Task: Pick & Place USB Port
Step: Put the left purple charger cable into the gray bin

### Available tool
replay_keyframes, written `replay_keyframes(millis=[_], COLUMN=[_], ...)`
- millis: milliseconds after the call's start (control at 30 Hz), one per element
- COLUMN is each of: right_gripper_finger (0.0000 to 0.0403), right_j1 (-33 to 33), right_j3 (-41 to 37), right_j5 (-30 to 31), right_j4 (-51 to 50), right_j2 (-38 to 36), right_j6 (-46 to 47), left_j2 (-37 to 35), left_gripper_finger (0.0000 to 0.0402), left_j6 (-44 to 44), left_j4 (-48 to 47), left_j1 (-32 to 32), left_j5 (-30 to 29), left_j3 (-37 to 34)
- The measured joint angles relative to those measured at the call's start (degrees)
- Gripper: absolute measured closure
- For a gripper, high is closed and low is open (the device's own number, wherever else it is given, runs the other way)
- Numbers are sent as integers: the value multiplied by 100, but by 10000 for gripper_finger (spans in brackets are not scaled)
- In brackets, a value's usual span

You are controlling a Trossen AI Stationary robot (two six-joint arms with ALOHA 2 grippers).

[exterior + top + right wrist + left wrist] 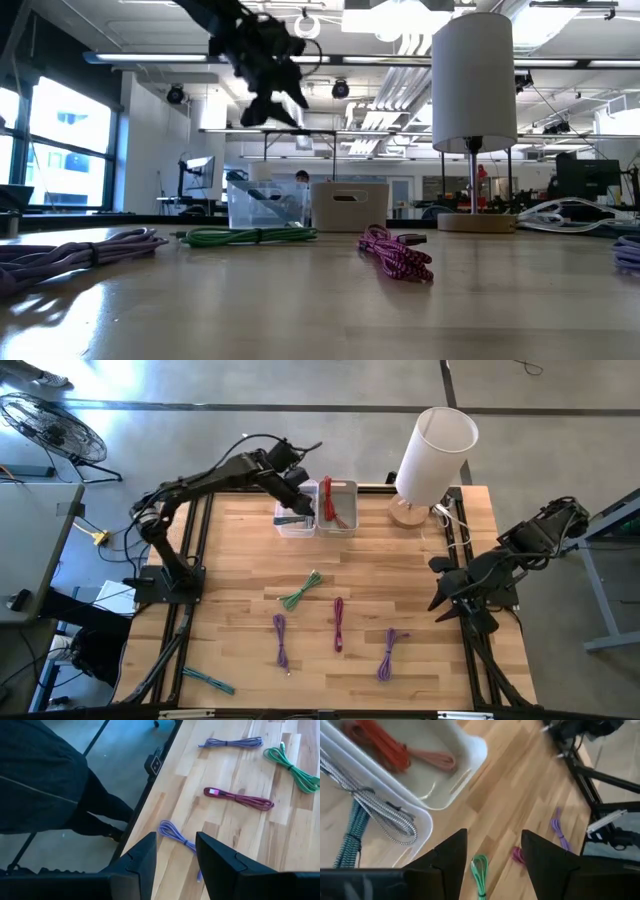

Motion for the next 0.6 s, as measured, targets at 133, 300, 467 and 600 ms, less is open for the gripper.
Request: replay_keyframes(millis=[133, 300, 467, 600], right_gripper_finger=[274, 274, 274, 274], right_j1=[-1, 0, -1, 0], right_j3=[0, 0, 0, 0], right_j5=[-2, 20, 25, 31], right_j4=[0, 3, 5, 5], right_j2=[-54, -159, -263, -311], right_j6=[0, -12, -53, -185], left_j2=[-650, -1488, -2247, -2517], left_gripper_finger=[218, 218, 218, 218], left_j6=[-35, 238, 416, 392], left_j4=[-22, -347, -494, -476], left_j1=[-219, -861, -1939, -3028], left_j5=[-281, -657, -1406, -2379], left_j3=[-2, 0, 0, 0])
